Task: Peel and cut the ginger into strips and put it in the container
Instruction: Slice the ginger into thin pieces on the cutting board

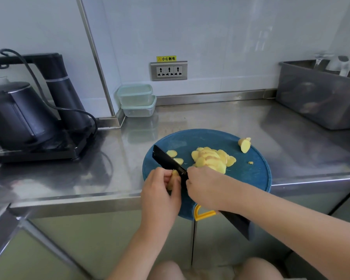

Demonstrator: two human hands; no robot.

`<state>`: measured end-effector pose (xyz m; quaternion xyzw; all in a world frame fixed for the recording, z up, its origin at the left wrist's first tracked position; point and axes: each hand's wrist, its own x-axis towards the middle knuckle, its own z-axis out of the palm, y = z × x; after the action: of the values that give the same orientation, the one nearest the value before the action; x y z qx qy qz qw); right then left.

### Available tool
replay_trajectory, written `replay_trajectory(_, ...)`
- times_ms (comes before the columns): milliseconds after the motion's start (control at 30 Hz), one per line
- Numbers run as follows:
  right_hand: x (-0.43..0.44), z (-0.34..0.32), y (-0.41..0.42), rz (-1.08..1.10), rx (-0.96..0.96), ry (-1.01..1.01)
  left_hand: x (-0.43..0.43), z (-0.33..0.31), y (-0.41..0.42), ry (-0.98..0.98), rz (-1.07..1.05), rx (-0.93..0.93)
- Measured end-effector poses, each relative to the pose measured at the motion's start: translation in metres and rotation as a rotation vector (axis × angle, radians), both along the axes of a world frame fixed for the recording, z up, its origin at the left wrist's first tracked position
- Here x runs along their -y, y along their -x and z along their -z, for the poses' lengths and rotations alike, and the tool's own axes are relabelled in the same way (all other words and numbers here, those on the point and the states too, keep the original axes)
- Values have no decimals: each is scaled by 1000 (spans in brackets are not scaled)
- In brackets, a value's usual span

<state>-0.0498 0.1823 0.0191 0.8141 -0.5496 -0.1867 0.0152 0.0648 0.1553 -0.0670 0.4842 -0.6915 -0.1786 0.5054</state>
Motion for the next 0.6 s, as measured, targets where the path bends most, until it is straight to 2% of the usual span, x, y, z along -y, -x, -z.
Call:
replay_trajectory(67,8,-2,-4,92,111,-17,-1,-1,-1,-19,13,1)
replay_trajectory(133,11,-4,-8,270,344,-55,-2,-4,-3,-37,40,-2)
replay_trajectory(200,17,1,-3,400,475,-76,-4,-8,-6,-51,59,-8)
replay_trajectory(333,20,7,15,542,608,-55,-5,-6,-9,13,68,2)
replay_trajectory(433,15,2,25,668,688,-193,-4,-2,-10,102,32,47)
replay_trajectory(600,7,-2,32,653,817,-254,-10,-6,-13,105,76,69)
